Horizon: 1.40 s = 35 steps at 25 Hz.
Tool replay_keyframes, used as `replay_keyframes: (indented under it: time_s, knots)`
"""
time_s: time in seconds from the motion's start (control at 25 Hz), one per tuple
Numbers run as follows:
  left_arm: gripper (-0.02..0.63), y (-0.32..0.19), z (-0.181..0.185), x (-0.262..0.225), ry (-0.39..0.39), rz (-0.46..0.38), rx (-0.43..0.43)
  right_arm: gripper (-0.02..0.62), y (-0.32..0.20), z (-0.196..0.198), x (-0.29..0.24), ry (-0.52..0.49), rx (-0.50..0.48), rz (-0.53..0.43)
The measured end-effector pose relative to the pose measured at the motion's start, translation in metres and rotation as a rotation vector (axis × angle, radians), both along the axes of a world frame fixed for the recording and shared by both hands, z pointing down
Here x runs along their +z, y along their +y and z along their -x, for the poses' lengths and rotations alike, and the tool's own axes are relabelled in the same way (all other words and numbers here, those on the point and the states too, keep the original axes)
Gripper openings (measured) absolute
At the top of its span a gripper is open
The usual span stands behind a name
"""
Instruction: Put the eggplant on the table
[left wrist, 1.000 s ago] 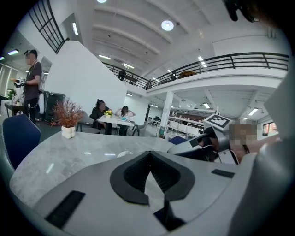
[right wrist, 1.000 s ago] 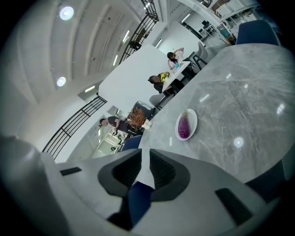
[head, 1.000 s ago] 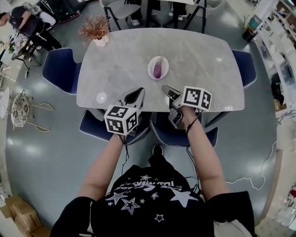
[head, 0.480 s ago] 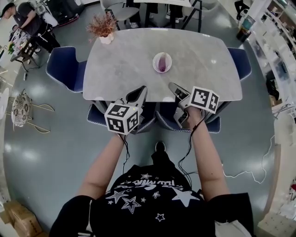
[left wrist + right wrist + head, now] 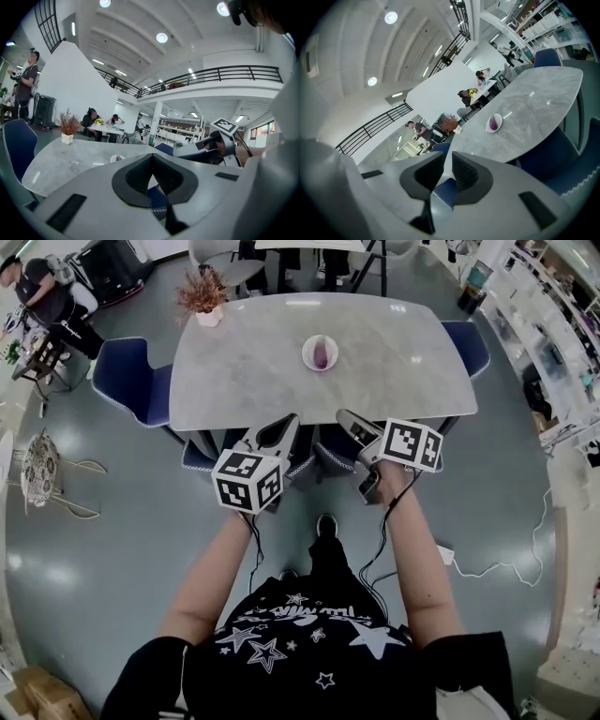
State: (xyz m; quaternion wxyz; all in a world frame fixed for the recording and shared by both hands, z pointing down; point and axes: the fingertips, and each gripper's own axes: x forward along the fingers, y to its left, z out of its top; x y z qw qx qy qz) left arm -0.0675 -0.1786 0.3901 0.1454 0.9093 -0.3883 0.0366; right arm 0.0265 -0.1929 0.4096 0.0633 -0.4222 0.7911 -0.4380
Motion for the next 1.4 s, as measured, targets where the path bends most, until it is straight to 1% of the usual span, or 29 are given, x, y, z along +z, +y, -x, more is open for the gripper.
replay_keyframes:
  time_s: [0.16, 0.36, 0.6, 0.68, 0.72, 0.84, 0.96, 1.0, 1.16, 1.4]
  knots:
    - [0.008, 0.037, 0.007, -0.006, 0.013, -0.014, 0.022, 0.058, 0.041, 0.012, -0.002, 0.01, 0.004, -0.013]
    - [0.008, 0.078, 0.016, -0.009, 0.04, -0.006, 0.053, 0.058, 0.09, 0.03, -0.005, 0.03, 0.011, -0.023]
    - [0.008, 0.117, 0.005, -0.004, 0.045, -0.003, 0.088, 0.058, 0.135, 0.031, -0.006, 0.038, 0.019, -0.048]
    - [0.008, 0.126, 0.002, -0.003, 0.043, 0.001, 0.094, 0.058, 0.144, 0.03, -0.007, 0.047, 0.018, -0.05]
    - [0.008, 0.128, 0.002, -0.002, 0.042, 0.002, 0.096, 0.038, 0.147, 0.03, -0.007, 0.054, 0.017, -0.053]
    - [0.008, 0.133, -0.001, -0.003, 0.038, 0.002, 0.092, 0.034, 0.152, 0.028, -0.007, 0.065, 0.01, -0.061]
    - [0.008, 0.137, -0.006, -0.002, 0.035, 0.004, 0.08, 0.034, 0.157, 0.024, -0.004, 0.063, -0.003, -0.055]
    - [0.008, 0.138, -0.007, -0.002, 0.033, 0.005, 0.076, 0.016, 0.158, 0.023, -0.003, 0.065, -0.007, -0.053]
    - [0.008, 0.145, -0.012, 0.002, 0.022, 0.015, 0.047, 0.015, 0.167, 0.019, -0.001, 0.063, -0.034, -0.053]
    - [0.008, 0.177, -0.037, 0.002, 0.015, 0.023, 0.033, 0.006, 0.199, 0.001, -0.001, 0.06, -0.068, -0.044]
